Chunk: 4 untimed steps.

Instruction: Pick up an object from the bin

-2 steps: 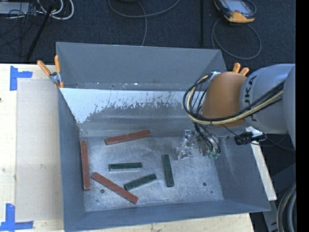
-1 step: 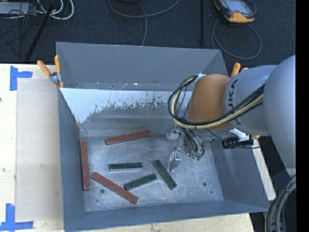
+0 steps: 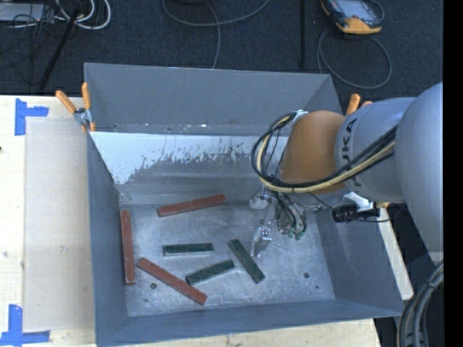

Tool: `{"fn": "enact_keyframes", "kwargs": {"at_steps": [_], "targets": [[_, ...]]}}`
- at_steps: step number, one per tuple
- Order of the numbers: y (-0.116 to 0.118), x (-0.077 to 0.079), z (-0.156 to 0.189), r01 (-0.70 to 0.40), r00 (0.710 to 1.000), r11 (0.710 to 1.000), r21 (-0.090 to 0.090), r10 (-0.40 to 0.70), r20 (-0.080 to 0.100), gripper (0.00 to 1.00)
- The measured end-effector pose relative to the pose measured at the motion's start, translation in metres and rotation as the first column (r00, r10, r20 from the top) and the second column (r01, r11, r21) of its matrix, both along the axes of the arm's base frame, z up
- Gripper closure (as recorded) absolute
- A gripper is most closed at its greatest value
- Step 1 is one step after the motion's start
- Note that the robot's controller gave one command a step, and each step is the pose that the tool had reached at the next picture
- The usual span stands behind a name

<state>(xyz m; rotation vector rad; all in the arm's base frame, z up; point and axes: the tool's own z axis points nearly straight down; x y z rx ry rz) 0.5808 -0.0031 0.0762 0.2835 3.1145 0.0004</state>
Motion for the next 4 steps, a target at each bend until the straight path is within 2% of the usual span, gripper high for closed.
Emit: {"fn": "enact_keyframes", "kwargs": {"at_steps": [1, 2, 3, 4], "targets": [[0.041, -0.024, 0.014, 0.020, 1.000, 1.000, -0.001, -0.020, -0.016, 0.00], [0.073, -0.033, 0.015, -0.102, 0.995, 0.995, 0.004, 0.102, -0.009, 0.00], [0.121, -0.026, 0.003, -0.207, 0.978, 0.978, 0.002, 0.207, -0.002, 1.00], [0.121, -0.026, 0.003, -0.207, 0.978, 0.978, 0.002, 0.207, -0.002, 1.00]]}}
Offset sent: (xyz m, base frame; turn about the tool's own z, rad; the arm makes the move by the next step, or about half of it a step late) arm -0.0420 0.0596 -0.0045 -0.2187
